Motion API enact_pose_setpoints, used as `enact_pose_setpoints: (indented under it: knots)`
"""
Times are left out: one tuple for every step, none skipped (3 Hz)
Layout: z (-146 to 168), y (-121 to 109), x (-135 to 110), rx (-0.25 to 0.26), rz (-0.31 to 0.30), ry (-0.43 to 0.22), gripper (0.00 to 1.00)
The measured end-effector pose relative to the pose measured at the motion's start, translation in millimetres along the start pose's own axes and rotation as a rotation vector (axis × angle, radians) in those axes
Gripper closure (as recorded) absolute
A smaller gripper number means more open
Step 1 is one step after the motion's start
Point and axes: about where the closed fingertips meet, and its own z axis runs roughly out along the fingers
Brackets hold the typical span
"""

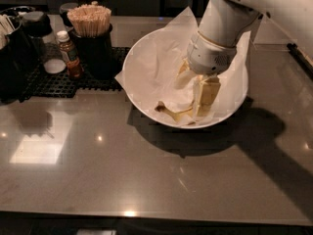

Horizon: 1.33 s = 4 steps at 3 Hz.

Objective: Pick banana from white bowl

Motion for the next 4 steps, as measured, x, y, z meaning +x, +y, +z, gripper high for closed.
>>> enact_pose_setpoints:
  knots:
    - [-13,-2,-5,0.02,-0.007,0.032,0.34]
    - [-21,-4,-9,0.031,-0.02,0.055,0.34]
    - [-24,-5,-7,0.036,-0.024,0.07,0.35]
    - [-19,-8,0,0.03,-0.013,0.073,0.35]
